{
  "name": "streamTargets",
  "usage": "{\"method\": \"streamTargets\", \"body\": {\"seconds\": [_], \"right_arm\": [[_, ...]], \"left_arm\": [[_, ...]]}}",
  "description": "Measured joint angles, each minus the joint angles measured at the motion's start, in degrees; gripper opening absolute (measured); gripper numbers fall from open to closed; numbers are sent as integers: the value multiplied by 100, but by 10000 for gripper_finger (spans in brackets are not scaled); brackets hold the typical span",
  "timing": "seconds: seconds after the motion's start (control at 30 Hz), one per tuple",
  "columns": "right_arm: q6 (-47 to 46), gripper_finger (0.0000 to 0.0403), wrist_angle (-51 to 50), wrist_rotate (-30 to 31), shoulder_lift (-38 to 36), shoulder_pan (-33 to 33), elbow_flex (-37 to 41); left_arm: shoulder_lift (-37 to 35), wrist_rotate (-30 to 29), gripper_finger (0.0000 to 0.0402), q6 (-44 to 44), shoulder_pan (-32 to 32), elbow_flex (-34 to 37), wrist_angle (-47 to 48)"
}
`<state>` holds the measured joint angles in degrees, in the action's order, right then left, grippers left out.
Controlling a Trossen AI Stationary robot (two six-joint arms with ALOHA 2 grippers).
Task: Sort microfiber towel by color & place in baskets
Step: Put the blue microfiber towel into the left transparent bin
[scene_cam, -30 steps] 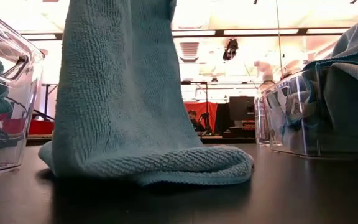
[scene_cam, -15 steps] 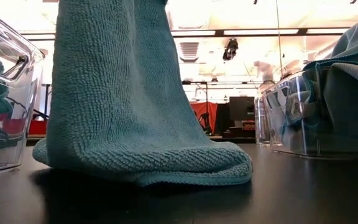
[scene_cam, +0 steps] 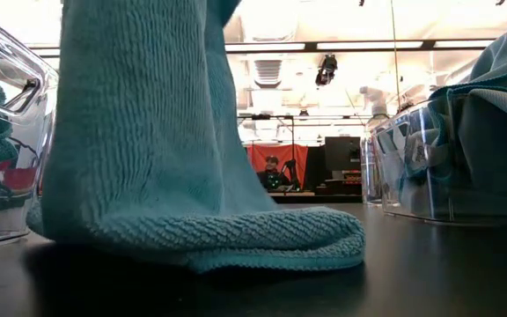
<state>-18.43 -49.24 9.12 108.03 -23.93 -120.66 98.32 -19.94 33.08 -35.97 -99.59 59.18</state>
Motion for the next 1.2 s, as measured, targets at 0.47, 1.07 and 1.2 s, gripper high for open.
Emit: {"method": "streamTargets", "body": {"seconds": [0.47,1.07,1.2], "right_arm": [[-42,9,-192,308,0,35,2],[347,9,704,295,-9,33,2],[339,9,713,295,-13,33,2]], "left_arm": [[0,109,113,0,-4,0,-80],[2,-49,113,-311,-7,0,-309],[4,-264,110,-407,-4,0,-220]]}}
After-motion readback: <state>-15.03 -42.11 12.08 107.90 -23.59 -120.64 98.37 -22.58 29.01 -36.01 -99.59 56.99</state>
